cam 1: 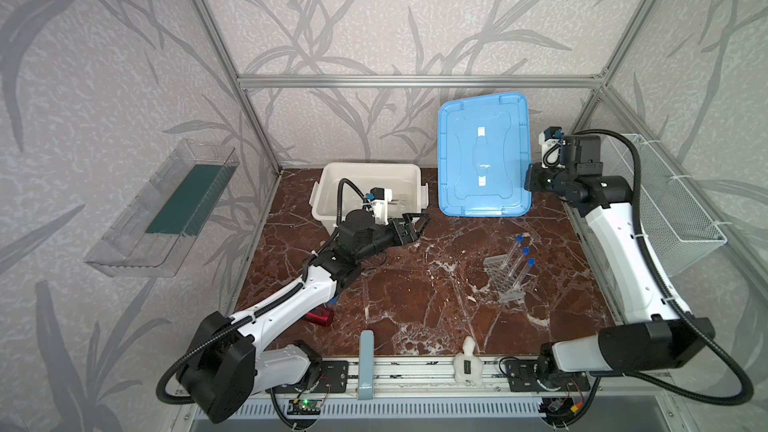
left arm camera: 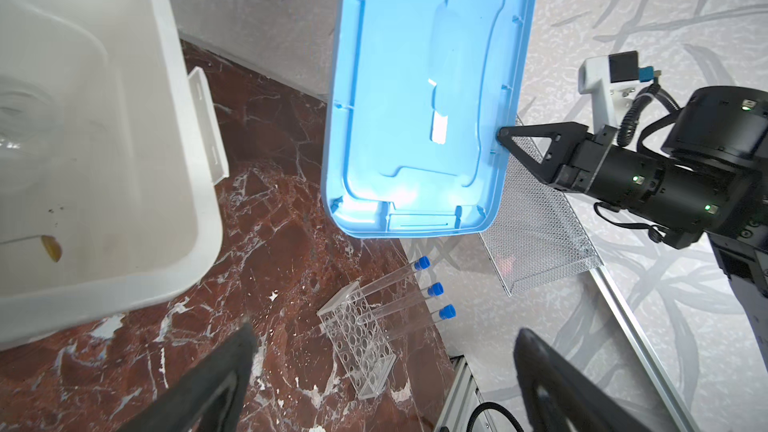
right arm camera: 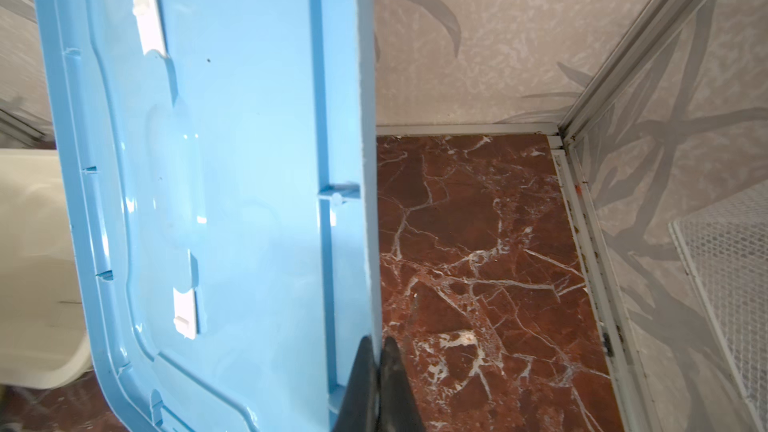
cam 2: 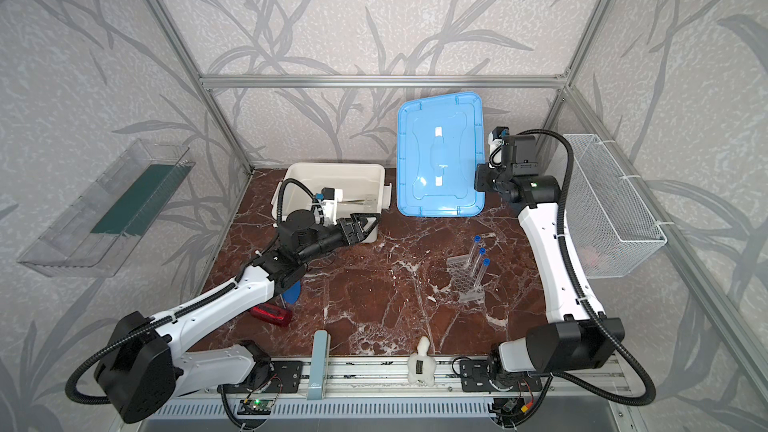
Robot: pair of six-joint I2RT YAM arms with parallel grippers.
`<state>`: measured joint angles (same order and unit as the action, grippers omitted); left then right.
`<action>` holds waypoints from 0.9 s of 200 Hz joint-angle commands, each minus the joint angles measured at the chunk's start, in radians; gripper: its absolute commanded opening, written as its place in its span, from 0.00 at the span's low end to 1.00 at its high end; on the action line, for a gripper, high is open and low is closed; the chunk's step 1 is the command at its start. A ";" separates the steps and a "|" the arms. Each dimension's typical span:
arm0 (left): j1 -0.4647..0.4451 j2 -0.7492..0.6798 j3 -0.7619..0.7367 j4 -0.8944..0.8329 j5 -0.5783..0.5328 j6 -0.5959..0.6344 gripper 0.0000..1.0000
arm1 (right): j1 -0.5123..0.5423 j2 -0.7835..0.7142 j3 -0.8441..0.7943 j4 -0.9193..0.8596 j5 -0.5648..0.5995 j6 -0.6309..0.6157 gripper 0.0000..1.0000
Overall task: Organize the chemistry lab equipment
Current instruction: 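Grip the blue lid edges with both grippers and tilt it upright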
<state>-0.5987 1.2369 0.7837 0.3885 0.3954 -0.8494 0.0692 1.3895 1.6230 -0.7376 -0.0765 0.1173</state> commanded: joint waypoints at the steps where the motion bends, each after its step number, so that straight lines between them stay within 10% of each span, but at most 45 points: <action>1: -0.004 0.021 0.052 0.083 0.021 0.065 0.98 | -0.002 -0.083 -0.012 0.048 -0.132 0.085 0.00; 82: -0.058 0.087 0.113 0.262 0.077 0.076 0.81 | 0.012 -0.175 -0.205 0.218 -0.359 0.285 0.00; 113: -0.076 0.064 0.114 0.202 0.011 0.120 0.52 | 0.034 -0.162 -0.228 0.239 -0.355 0.300 0.00; 180: -0.087 0.000 0.113 0.054 -0.113 0.186 0.24 | 0.106 -0.132 -0.286 0.309 -0.328 0.323 0.00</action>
<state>-0.6807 1.2682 0.8761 0.4839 0.3508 -0.7090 0.1455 1.2491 1.3510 -0.5041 -0.3889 0.4065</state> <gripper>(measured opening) 0.257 0.050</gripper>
